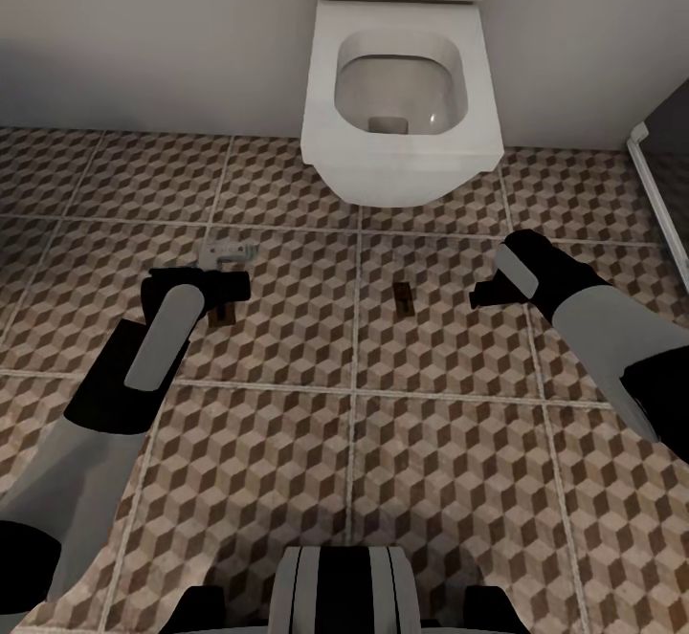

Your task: Take the four mousetraps from the cabinet in the bathroom and place them on the bathroom floor. Make sure all four end up on the same floor surface, and ensure that at least two of them are either under or directly next to the same bathroom sink.

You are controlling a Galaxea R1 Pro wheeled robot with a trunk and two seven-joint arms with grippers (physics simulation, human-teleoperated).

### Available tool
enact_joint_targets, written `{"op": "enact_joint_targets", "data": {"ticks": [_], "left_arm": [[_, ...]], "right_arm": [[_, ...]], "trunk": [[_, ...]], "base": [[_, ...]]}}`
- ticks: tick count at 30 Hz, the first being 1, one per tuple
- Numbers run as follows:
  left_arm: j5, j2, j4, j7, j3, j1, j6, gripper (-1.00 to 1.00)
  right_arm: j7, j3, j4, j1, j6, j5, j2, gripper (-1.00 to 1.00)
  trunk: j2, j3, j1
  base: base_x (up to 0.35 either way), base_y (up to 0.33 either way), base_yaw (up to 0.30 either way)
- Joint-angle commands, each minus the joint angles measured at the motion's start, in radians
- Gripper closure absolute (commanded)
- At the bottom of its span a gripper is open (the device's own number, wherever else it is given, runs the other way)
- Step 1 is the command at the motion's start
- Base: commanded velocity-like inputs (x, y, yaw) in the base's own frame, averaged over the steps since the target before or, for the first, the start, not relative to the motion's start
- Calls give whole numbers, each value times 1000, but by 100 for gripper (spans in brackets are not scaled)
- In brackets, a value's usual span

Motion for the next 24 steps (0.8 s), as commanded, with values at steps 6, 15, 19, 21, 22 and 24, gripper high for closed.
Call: {"op": "enact_joint_targets", "data": {"ticks": [6,15,19,21,22,24], "left_arm": [[6,0,84,5,-35,-8,-58,100],[6,-6,222,-30,-83,-68,-145,100],[6,-16,292,-54,-98,-103,-176,100],[5,-21,326,-65,-103,-124,-191,100],[4,-23,343,-72,-106,-136,-199,100],[-8,-25,379,-89,-112,-159,-215,100]], "right_arm": [[-7,9,-2,0,3,-9,-1,-100],[-7,20,-2,1,3,-7,5,-100],[-7,22,-2,1,3,-6,8,-100],[-7,23,-2,1,3,-6,9,-100],[-7,23,-2,1,3,-6,10,-100],[-7,23,-2,1,3,-6,11,-100]], "trunk": [[0,-1,0],[0,-1,0],[0,-1,0],[0,-1,0],[0,-1,0],[0,-1,0]], "base": [[0,-1,0],[0,0,0],[0,0,0],[0,0,0],[0,0,0],[0,0,0]]}}
